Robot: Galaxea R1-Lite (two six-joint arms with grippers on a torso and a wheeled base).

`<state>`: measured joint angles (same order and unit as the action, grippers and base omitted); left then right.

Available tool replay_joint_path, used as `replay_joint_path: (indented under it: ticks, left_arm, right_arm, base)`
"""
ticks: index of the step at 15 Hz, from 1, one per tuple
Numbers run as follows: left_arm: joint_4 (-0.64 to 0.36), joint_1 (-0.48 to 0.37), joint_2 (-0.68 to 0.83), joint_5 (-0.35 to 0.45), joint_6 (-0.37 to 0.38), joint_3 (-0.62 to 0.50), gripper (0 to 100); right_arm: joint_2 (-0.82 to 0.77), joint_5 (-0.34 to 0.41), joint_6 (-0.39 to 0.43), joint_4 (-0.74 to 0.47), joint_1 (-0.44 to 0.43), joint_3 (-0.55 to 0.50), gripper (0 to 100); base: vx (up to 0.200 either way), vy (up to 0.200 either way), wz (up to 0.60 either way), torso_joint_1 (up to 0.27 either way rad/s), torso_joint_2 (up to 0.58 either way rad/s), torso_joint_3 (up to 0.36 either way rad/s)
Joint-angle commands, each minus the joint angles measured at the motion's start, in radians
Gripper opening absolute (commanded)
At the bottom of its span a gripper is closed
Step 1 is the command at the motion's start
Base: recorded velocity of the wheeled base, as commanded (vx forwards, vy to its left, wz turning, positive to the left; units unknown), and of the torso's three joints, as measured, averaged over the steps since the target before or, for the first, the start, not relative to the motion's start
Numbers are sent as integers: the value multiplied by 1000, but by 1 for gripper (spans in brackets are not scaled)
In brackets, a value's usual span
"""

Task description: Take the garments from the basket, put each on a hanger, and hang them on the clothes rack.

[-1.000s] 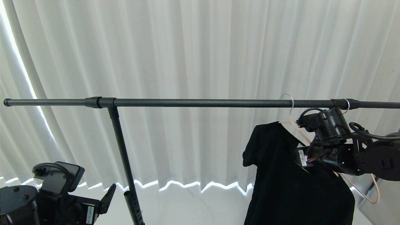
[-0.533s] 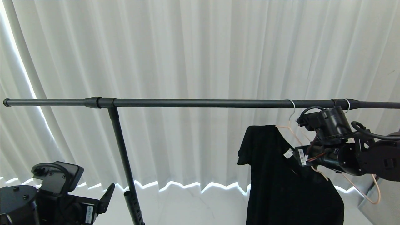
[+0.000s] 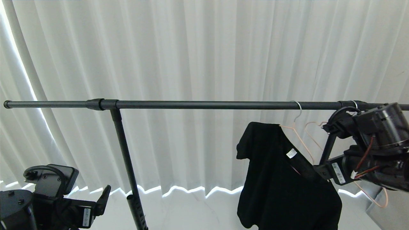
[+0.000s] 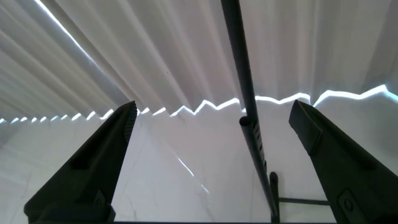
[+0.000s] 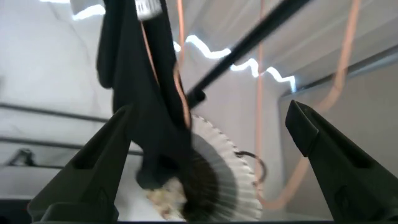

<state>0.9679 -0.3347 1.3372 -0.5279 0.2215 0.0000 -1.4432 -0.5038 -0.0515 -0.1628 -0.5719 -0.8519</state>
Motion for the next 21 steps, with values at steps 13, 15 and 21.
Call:
replay_joint_path:
  ticks: [13,15,21]
  left_arm:
    - [0,0,-36,-4,-5,0,100]
    - [0,0,-39,-4,-5,0,100]
    - [0,2,-53,-4,-5,0,100]
  right_arm:
    - [296,-124,94,-4,43,217,100]
    - [311,-125,108,-4,60,223,100]
    - [386,-142,188,-1,67,289,100]
  base:
    - [-200,0,0,1,2,4]
    - [-200,0,0,0,0,2]
    - [-33,0,0,-17,49,25]
